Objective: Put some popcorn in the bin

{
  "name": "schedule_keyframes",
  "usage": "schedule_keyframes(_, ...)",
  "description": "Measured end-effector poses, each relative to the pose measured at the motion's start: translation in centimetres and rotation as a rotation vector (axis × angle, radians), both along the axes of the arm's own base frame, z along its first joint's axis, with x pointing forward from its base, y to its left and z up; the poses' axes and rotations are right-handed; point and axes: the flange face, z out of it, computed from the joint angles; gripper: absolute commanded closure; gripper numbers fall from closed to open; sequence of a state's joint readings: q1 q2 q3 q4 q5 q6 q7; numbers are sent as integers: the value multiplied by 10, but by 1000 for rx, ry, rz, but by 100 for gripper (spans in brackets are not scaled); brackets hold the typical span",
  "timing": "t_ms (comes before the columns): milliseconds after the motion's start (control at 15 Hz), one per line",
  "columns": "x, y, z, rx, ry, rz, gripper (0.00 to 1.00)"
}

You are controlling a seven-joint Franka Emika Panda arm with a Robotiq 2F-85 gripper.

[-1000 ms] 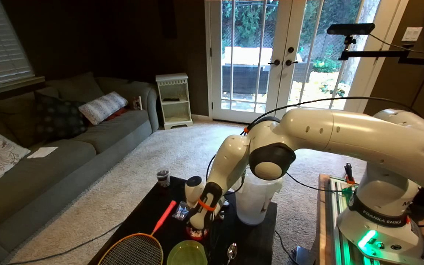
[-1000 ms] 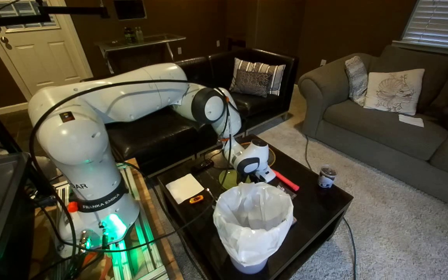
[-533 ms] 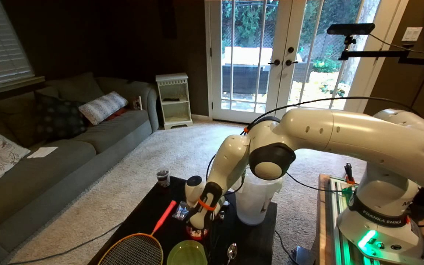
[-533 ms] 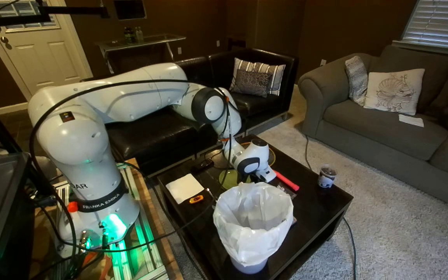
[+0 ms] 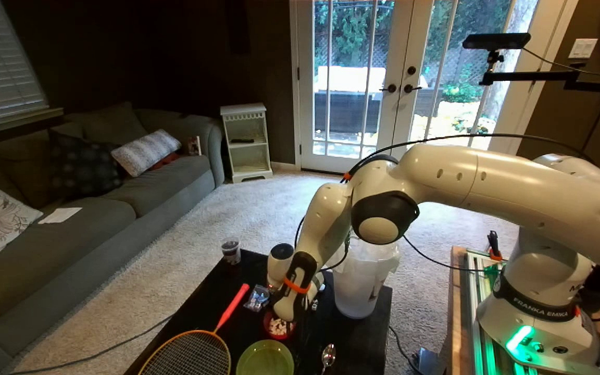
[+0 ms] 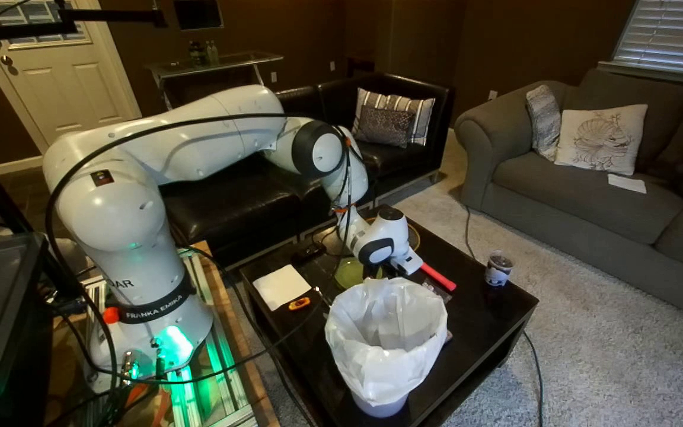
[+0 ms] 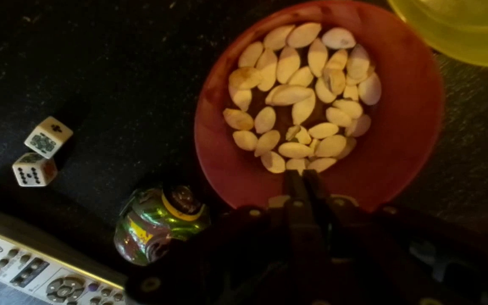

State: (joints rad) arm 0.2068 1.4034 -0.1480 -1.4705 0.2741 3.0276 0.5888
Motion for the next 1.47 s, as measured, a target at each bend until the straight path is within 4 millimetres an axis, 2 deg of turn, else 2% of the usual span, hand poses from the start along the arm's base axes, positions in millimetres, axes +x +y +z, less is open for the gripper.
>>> schedule_keyframes(267, -13, -2, 17, -9, -6, 2, 99)
schedule_keyframes(467, -26, -1, 39, -11, -7, 28, 99)
schedule_keyframes(933, -56, -4, 123, -13, -9, 96, 99)
schedule_keyframes(1200, -69, 10, 158, 39, -8, 169, 99)
schedule_keyframes(1467, -77, 31, 167, 135, 32, 242, 99)
